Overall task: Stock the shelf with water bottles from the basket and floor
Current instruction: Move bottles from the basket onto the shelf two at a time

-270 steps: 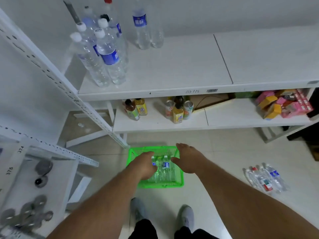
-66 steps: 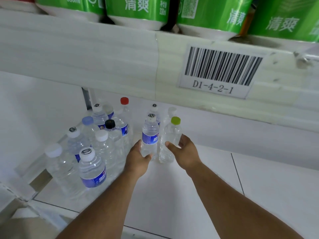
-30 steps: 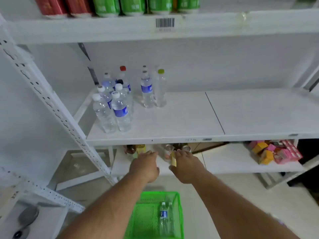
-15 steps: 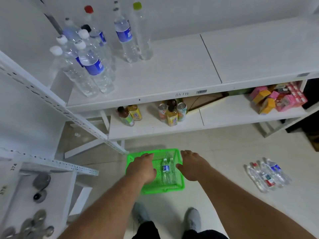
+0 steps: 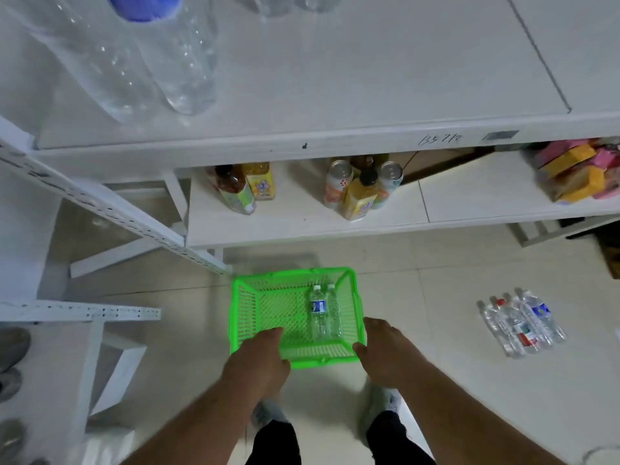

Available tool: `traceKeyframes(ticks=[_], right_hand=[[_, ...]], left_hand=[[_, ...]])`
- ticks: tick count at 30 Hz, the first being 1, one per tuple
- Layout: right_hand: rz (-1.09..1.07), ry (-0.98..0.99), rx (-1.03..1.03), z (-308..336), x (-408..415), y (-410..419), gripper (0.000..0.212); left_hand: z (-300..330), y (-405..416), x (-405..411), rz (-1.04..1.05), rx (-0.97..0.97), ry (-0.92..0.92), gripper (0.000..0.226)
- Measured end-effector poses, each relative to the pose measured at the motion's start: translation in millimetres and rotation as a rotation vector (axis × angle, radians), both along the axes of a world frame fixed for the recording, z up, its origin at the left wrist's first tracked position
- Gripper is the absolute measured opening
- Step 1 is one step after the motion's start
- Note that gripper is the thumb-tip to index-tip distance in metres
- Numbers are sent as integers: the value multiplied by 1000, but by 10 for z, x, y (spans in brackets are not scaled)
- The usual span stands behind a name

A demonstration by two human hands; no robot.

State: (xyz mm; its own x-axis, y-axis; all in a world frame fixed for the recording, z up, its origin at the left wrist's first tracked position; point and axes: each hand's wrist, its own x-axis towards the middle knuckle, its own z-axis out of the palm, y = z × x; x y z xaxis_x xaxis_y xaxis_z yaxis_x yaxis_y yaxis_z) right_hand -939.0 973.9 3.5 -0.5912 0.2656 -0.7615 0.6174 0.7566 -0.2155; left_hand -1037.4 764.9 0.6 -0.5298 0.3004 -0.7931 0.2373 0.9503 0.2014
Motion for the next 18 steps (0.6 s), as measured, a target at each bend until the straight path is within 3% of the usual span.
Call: traceKeyframes(ticks=[5, 13, 18], right_hand=[[-67, -26, -103, -1352, -415, 21, 52], [-175, -122, -106, -3983, -650, 90, 41], [-251, -97, -65, -5081, -801, 68, 43]], left_hand=[[-1277, 185, -137, 55, 21, -9, 63], [-3907, 426, -39, 163, -4, -73, 68], [-5113, 528, 28, 279, 43, -100, 71]])
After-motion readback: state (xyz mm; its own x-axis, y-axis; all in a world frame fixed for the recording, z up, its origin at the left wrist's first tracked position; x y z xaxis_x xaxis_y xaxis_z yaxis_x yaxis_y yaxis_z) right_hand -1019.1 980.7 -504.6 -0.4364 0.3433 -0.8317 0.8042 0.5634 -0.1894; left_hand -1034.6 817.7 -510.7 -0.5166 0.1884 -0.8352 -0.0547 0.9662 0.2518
